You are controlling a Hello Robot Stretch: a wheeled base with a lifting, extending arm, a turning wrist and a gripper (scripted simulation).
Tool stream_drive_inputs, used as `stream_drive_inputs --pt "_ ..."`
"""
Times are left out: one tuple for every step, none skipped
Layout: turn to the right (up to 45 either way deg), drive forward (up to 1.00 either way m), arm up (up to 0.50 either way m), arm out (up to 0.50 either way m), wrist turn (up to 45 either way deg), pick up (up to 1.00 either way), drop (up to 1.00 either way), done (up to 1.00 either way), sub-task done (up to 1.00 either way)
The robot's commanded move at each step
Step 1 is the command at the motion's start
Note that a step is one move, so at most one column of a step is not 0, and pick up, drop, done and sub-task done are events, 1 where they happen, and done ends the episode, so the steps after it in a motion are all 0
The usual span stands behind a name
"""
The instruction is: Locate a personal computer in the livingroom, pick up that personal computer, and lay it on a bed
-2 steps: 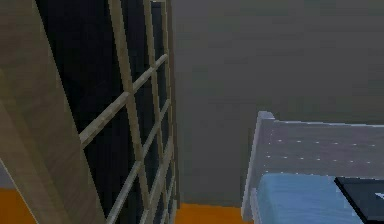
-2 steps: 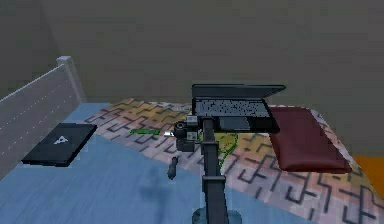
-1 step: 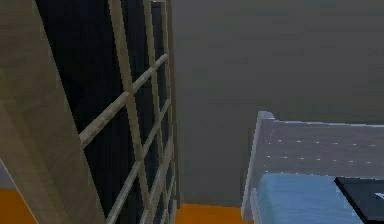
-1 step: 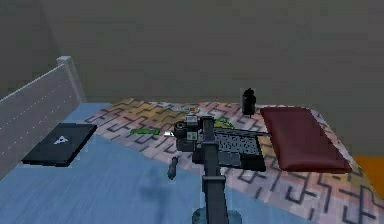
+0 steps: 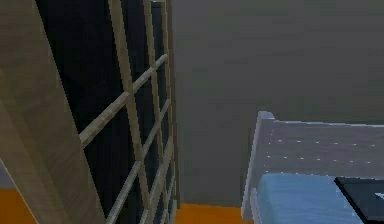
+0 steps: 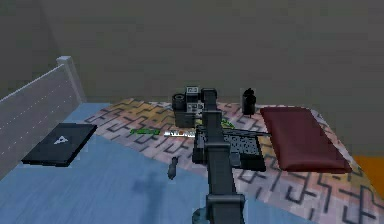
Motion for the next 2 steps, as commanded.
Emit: stream_drive_inputs --pt "0.0 0.0 0.0 -0.08 0.0 0.0 0.0 0.0 0.0" --pt "0.0 0.0 0.0 0.0 0.0 0.0 0.0 1.0 0.0"
